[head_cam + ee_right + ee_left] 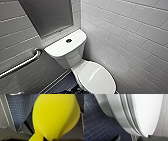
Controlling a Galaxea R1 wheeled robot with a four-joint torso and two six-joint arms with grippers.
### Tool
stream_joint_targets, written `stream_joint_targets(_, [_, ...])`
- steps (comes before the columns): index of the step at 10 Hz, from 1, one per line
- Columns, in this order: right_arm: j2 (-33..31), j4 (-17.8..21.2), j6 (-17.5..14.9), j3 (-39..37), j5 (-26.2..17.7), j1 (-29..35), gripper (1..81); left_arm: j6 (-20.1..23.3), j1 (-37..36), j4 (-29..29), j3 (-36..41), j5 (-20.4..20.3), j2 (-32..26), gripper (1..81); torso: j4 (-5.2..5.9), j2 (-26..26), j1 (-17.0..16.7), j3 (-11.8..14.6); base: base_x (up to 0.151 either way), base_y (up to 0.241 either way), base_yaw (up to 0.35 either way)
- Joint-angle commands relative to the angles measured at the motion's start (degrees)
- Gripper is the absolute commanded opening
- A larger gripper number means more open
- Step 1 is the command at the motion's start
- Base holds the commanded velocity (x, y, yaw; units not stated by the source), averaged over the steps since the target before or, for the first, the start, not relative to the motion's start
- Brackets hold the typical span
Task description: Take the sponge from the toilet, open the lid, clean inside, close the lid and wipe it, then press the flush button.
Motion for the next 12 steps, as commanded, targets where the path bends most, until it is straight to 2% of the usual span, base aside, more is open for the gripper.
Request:
stream_joint_targets(1, [-1.8, -1.6, 0.0, 0.8, -3.0, -0.2, 1.0, -1.9, -6.3, -1.0, 0.2, 1.0, 1.7, 81.1, 0.00, 0.0, 0.0, 0.0, 0.000, 0.000, 0.000])
stream_joint_targets(6, [-1.5, -1.6, 0.0, 0.9, -3.0, -0.2, 1.0, -2.9, -8.8, -1.0, 0.0, 0.9, 4.2, 81.1, 0.00, 0.0, 0.0, 0.0, 0.000, 0.000, 0.000])
stream_joint_targets(12, [-1.2, -1.6, 0.0, 0.8, -3.0, 0.0, 1.0, -3.0, -9.4, -1.0, -4.8, 0.1, 7.5, 81.1, 0.00, 0.0, 0.0, 0.0, 0.000, 0.000, 0.000])
